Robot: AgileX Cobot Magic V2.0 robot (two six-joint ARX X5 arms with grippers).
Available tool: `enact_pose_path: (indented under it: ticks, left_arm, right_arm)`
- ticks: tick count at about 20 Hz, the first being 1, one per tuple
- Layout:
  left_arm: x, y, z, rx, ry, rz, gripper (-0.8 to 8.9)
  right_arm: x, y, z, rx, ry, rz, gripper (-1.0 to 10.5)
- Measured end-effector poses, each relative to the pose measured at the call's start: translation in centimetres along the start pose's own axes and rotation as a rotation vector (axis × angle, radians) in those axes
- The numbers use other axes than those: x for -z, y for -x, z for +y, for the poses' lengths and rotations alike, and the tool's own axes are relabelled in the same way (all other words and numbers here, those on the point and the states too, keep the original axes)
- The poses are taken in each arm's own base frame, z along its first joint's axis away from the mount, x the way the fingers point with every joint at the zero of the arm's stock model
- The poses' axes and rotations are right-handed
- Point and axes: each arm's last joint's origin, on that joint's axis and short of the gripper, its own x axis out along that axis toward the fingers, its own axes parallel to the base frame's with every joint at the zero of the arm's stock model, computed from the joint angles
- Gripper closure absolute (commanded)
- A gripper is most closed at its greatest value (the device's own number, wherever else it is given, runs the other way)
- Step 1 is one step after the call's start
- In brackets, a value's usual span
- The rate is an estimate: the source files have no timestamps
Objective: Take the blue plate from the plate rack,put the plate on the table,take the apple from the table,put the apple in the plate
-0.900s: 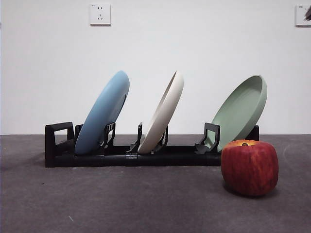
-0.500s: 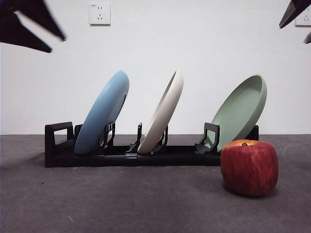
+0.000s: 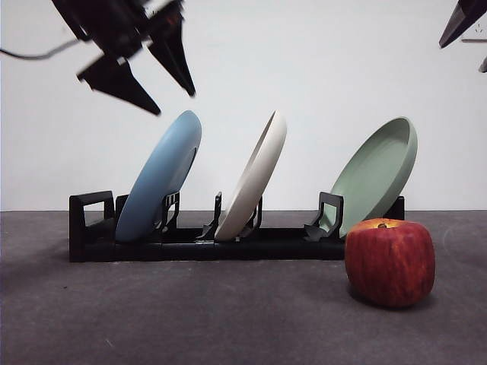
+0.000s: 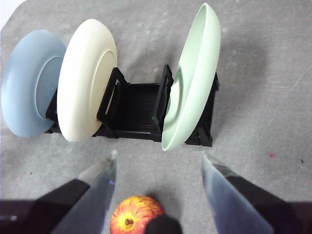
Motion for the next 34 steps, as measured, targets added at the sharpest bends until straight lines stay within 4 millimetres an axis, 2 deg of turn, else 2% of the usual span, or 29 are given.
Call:
enact_pose_path:
  ticks: [2, 5, 8, 13, 16, 18, 21, 23, 26, 31, 34]
  left_arm:
    - [0.4, -1.8, 0.2, -0.008, 0.006, 0.044, 4.69]
    - [0.7, -3.0, 0.5, -0.011, 0.013, 0.074, 4.78]
    - [0.5, -3.2, 0.4, 0.002, 0.005, 0.056, 8.35]
    - [0.4, -3.0, -0.3, 0.061, -0.005, 0.054, 8.22]
    - [-0.5, -1.7, -0.8, 0.061, -0.005, 0.044, 8.22]
    - [-1.9, 0.3, -1.9, 0.069, -0.02, 0.017, 8.22]
    - [-4.1, 4.5, -4.0, 0.077, -0.072, -0.046, 8.22]
    - [-4.5, 7.3, -5.5, 0.086, -0.122, -0.062, 8.22]
    - [-2.9, 10.9, -8.5, 0.074, -0.213, -0.033, 8.21]
    - [1.3, 18.3, -13.8, -0.034, -0.392, -0.071, 8.21]
    - [3.9, 20.8, -16.0, -0.065, -0.468, -0.052, 8.21]
  right_arm:
    - [0.0, 0.0, 0.0, 0.0, 0.0, 0.0, 6.6]
    - [0.0, 0.0, 0.0, 0.0, 0.0, 0.0, 6.6]
    - [0.0, 0.0, 0.0, 0.0, 0.0, 0.0, 6.6]
    - [0.0, 0.0, 0.0, 0.0, 0.0, 0.0, 6.6]
    - [0.0, 0.0, 0.0, 0.001, 0.0, 0.0, 6.6]
    - [0.0, 0.0, 0.0, 0.001, 0.0, 0.0, 6.6]
    - [0.0, 0.0, 0.0, 0.001, 0.0, 0.0, 6.6]
    - [0.0, 0.0, 0.0, 0.001, 0.0, 0.0, 6.6]
    - [0.0, 0.0, 0.0, 0.002, 0.0, 0.0, 6.6]
    - [0.0, 0.0, 0.0, 0.002, 0.0, 0.0, 6.6]
    - [0.0, 0.0, 0.0, 0.002, 0.0, 0.0, 6.6]
